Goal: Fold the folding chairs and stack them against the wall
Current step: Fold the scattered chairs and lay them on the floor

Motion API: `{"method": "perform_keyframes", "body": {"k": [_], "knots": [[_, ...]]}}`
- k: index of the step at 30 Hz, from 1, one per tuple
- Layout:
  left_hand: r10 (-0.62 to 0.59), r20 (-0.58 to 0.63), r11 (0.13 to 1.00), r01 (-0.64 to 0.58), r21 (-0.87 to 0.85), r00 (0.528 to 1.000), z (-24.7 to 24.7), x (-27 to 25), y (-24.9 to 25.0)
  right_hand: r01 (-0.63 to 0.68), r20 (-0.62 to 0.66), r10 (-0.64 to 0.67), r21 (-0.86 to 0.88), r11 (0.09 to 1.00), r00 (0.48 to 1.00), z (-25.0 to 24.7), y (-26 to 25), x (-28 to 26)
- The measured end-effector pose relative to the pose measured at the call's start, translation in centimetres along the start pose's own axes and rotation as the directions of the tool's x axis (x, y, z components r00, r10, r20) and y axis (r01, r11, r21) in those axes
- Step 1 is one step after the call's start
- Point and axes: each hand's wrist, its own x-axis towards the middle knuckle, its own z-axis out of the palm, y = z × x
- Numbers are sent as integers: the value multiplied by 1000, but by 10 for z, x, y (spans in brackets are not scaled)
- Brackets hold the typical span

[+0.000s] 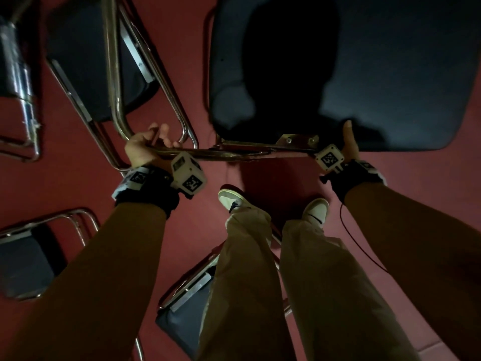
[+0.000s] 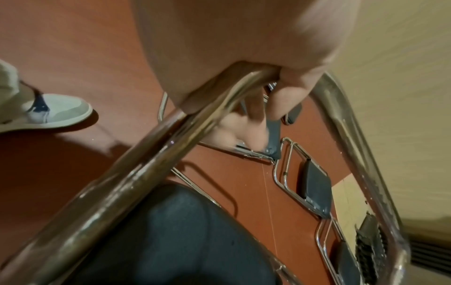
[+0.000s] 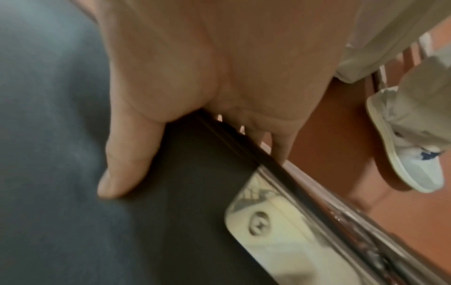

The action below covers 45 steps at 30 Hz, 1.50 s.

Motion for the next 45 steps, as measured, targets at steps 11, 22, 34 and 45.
{"method": "perform_keyframes", "body": {"k": [11, 22, 34, 45], "knots": [[12, -11, 1000, -12, -5, 1000, 15, -10, -1, -4, 8, 5, -139, 990, 1000, -19, -11, 15], [143, 32, 990, -142, -26, 989, 45, -35, -1, -48, -100, 29, -198, 979, 995, 5, -65, -39], [283, 115, 957, -288, 22, 952, 82, -91, -12, 62, -110, -91, -244, 968, 990, -22, -83, -26], [413, 303, 861, -477, 179, 859, 138, -198, -46, 292, -202, -268, 101, 951, 942, -46, -107, -122]]}}
